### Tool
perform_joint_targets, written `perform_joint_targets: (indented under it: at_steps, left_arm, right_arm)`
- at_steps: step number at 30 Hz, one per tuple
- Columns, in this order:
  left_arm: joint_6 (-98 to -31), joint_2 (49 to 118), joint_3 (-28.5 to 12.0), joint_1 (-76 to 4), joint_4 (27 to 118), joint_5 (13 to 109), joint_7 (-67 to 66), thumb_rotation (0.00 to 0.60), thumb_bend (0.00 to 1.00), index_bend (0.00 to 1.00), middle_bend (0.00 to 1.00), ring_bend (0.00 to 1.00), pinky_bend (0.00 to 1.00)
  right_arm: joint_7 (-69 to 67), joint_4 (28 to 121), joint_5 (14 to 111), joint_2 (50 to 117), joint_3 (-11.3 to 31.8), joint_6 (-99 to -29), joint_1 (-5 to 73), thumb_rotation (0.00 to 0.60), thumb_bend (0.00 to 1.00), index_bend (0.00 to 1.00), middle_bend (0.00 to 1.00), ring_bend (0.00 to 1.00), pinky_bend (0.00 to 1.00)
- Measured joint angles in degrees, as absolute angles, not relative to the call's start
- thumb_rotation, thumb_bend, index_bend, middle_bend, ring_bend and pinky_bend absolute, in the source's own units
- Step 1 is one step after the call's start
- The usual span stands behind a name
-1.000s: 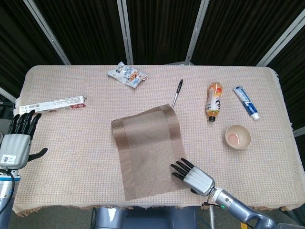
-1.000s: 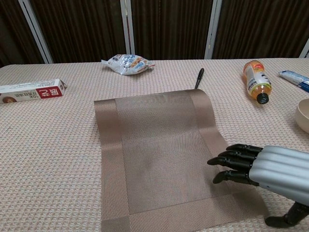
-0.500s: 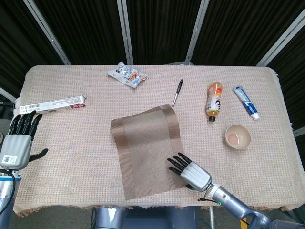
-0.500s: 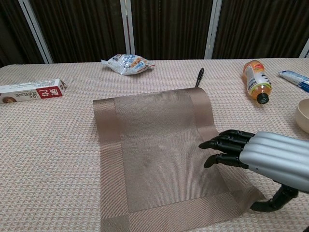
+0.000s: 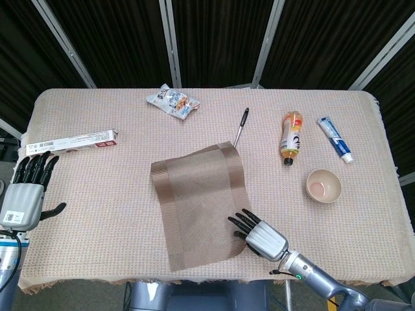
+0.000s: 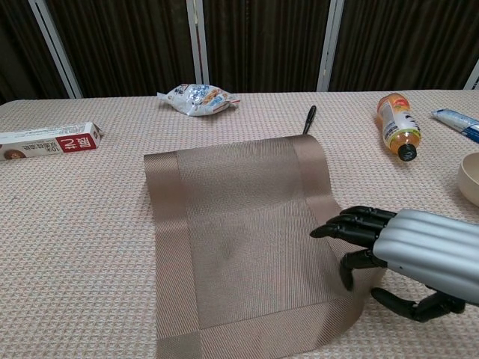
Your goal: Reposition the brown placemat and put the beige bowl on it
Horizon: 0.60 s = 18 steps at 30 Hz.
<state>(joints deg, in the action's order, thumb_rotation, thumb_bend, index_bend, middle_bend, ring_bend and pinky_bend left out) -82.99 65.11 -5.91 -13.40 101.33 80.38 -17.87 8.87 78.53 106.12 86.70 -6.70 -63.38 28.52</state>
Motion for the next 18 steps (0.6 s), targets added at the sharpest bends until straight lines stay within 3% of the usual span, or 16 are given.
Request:
perform_joint_targets:
  at_steps: [18]
  left_arm:
    - [-82.97, 65.13, -5.60, -13.16, 101.86, 80.95, -18.19, 0.600, 0.00, 0.00, 0.00, 0.00, 0.00]
  right_arm:
    - [5.44, 76.61, 112.28, 83.22, -11.37, -73.10, 26.46, 0.600, 0.51, 0.79, 0.13, 0.00, 0.00]
